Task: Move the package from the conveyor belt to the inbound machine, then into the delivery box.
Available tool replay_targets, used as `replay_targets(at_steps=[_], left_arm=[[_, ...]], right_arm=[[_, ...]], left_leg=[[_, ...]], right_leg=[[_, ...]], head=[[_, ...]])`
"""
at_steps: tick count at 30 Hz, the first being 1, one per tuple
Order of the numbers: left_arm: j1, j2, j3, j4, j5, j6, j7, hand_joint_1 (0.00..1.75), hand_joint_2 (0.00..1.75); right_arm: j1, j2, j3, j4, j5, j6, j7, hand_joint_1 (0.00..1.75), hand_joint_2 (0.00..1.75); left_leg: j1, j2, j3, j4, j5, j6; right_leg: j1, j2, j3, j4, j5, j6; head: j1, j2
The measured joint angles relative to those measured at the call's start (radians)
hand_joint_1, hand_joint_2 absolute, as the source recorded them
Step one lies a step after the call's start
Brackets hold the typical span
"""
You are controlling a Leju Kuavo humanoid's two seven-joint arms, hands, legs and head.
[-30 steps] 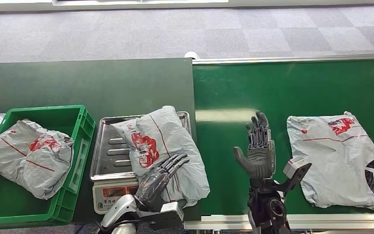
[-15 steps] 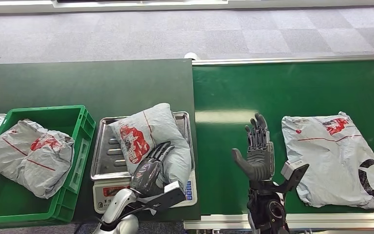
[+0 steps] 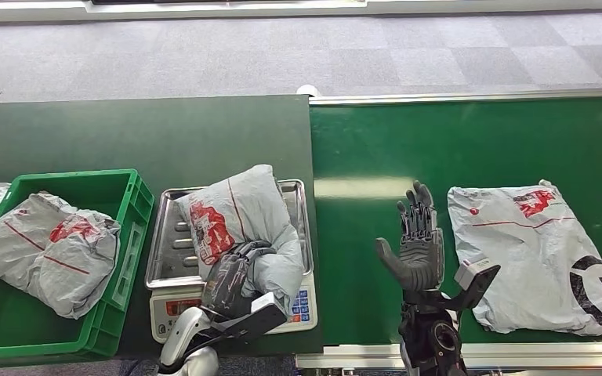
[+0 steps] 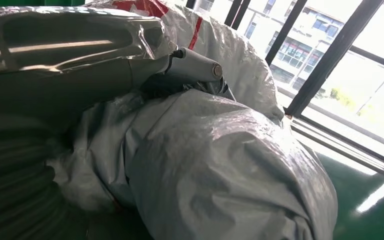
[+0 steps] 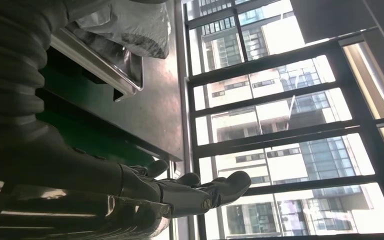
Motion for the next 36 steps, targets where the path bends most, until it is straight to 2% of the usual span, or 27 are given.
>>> replay_targets(at_steps=[9,15,21,24,28,32,36], left_arm=[[-0.008,-0.003,0.018,0.0,0.008,0.022,-0.001,1.62,1.75],[-0.012,-0.002,0.02,0.0,0.007,0.03,-0.002,1.75,1.75],[-0.01,-0.002,0.02,0.001,0.007,0.111,-0.032,1.75,1.75],[0.0,-0.008,0.031,0.0,0.104,0.177,-0.096,1.75,1.75],[0.013,-0.022,0.049,-0.01,0.258,0.307,-0.239,1.75,0.0],[0.022,-0.053,0.096,-0.057,0.286,0.37,-0.426,1.75,0.0],[0.035,-0.085,0.148,-0.164,0.278,0.371,-0.467,1.75,0.0]], right_arm=[[-0.001,0.0,-0.001,0.005,-0.003,0.0,0.0,0.0,1.75],[-0.003,0.0,-0.002,0.007,-0.003,0.0,0.0,0.0,1.75],[-0.012,0.0,-0.002,0.014,-0.013,-0.002,0.0,0.0,1.75],[-0.015,0.0,-0.001,0.019,-0.018,-0.01,-0.002,0.0,1.75],[-0.016,0.0,0.001,0.021,-0.028,-0.02,-0.004,0.0,1.75],[-0.027,0.0,0.008,0.031,-0.039,-0.028,-0.005,0.0,1.75],[-0.034,0.0,0.02,0.038,-0.054,-0.042,-0.006,0.0,1.75]], left_leg=[[0.0,0.0,0.001,0.0,0.001,0.0],[0.0,0.0,0.001,0.0,0.001,0.0],[0.0,0.0,0.0,0.0,0.001,0.0],[0.0,0.0,-0.001,0.0,0.001,0.0],[0.0,0.0,-0.004,0.0,0.001,0.0],[0.0,-0.001,-0.006,0.0,0.001,0.0],[0.0,-0.001,-0.006,0.0,0.001,0.0]], right_leg=[[0.0,0.0,0.001,0.0,0.001,-0.001],[0.0,0.0,0.001,0.0,0.001,0.0],[0.0,0.0,0.001,0.0,0.001,-0.001],[0.0,0.0,-0.001,0.0,0.001,0.0],[0.0,0.0,-0.004,0.0,0.001,0.0],[0.0,0.0,-0.006,0.0,0.001,0.0],[0.0,0.0,-0.006,0.0,0.001,0.0]], head=[[0.0,0.0],[0.0,0.0],[0.0,0.0],[0.0,0.0],[0.0,0.0],[0.0,0.0],[0.0,0.0]])
